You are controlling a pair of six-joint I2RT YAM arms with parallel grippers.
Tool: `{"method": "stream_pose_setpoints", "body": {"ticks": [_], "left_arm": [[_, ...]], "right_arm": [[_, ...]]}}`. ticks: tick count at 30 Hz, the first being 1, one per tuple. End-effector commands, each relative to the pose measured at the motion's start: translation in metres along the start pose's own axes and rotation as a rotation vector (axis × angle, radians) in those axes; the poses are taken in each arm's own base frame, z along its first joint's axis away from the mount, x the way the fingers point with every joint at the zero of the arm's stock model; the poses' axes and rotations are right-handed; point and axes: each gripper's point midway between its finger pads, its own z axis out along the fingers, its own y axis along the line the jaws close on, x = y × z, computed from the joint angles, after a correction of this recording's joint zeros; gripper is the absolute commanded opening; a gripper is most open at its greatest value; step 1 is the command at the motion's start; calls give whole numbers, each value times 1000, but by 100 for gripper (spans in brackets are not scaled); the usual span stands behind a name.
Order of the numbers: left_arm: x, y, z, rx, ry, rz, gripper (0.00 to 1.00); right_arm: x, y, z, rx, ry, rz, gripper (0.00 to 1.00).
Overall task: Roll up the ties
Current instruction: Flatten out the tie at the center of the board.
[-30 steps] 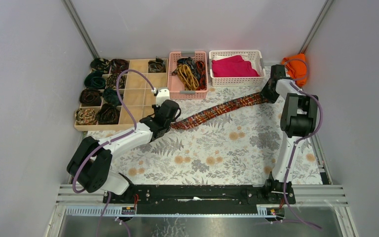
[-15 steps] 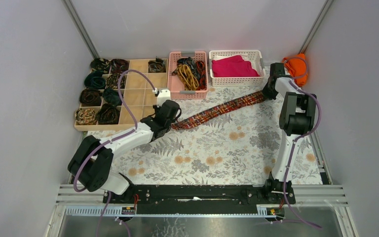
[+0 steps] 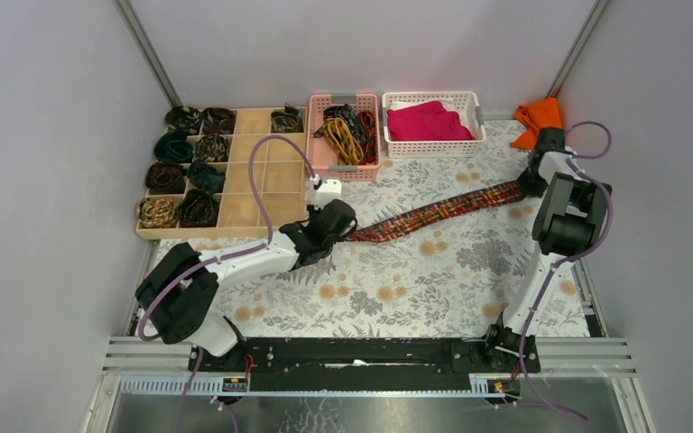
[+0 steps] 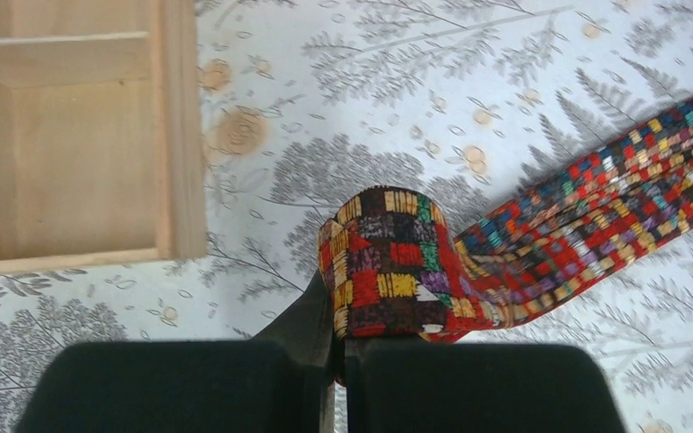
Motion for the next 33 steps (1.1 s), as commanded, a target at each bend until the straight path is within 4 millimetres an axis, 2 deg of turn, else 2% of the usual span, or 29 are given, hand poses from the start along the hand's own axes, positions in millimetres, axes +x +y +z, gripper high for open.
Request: {"method": "stream_pose_setpoints", "body": {"ticks": [1, 5, 11, 15, 19, 26, 33], "left_arm": [[-1, -16, -14, 6, -6, -10, 0], [13, -15, -22, 19, 27, -35, 0], [58, -5, -6, 13, 73, -52, 0], [80, -6, 6, -2, 111, -69, 0], [93, -5, 10, -18, 152, -65, 13], [109, 2, 4, -16, 194, -56, 45], [87, 9, -26, 15, 155, -93, 61]], "right_arm": [[-2, -55, -13, 143, 16, 14, 13], [-15, -75, -20, 211, -14, 21, 13], [-18, -68, -13, 182, -7, 26, 13], [-14, -66, -7, 173, 6, 24, 13], [-12, -65, -5, 165, 11, 23, 13], [-10, -60, -3, 136, 17, 29, 14], [-13, -51, -9, 83, 2, 45, 22]]}}
